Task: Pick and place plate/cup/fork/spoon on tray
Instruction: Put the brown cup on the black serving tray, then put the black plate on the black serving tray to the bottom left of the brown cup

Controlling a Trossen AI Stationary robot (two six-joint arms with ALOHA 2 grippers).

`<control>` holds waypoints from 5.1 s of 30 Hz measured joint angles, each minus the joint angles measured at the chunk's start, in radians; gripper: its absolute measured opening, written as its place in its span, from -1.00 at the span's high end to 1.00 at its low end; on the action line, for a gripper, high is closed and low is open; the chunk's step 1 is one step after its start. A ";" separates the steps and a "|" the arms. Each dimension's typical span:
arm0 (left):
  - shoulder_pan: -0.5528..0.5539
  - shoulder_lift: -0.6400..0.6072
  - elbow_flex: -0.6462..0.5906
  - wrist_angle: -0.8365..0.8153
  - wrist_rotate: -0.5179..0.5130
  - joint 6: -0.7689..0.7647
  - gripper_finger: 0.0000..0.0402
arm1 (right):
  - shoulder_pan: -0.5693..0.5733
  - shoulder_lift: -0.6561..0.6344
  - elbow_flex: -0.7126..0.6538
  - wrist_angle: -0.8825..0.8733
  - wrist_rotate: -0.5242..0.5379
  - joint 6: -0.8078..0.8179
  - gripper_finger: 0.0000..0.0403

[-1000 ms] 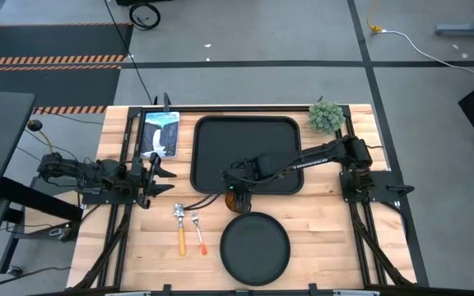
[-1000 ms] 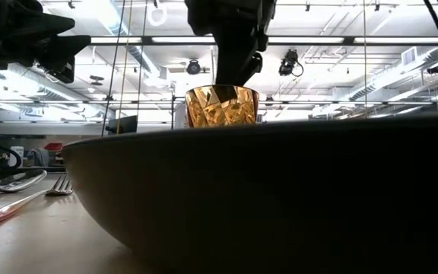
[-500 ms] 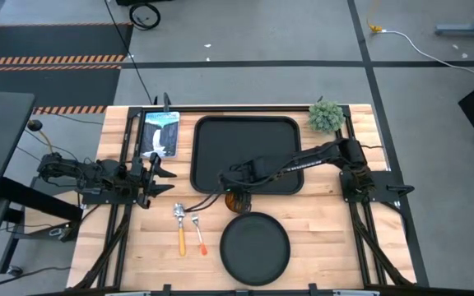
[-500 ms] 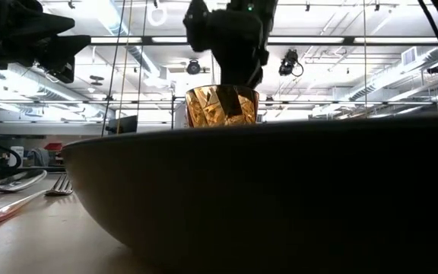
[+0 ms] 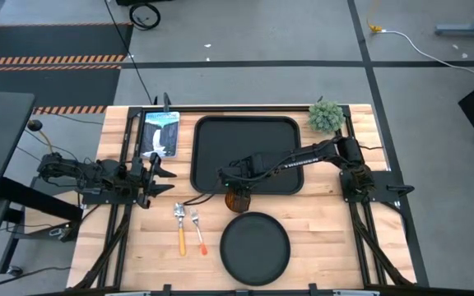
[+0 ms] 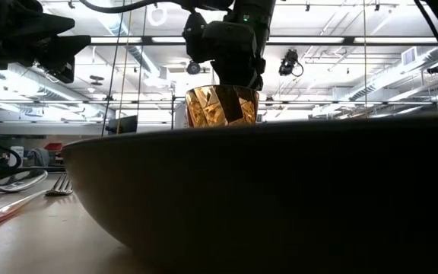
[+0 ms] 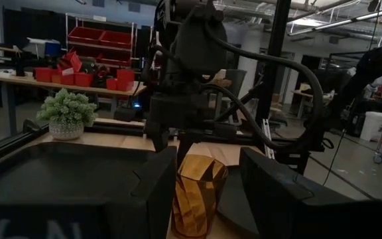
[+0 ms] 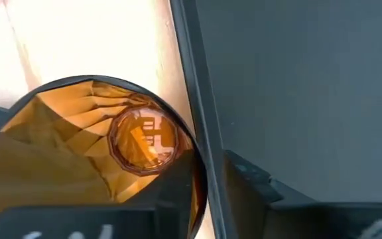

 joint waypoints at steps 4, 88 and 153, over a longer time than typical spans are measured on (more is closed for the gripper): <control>0.000 0.000 0.000 0.000 0.000 0.000 0.13 | 0.000 0.000 0.000 0.000 -0.002 0.000 0.73; 0.000 0.000 0.000 0.001 0.000 0.000 0.13 | -0.943 -0.460 -0.518 0.125 -0.113 -0.184 0.51; 0.000 0.000 0.000 0.000 0.000 0.000 0.13 | -0.290 -0.460 -0.209 0.085 0.027 0.056 0.06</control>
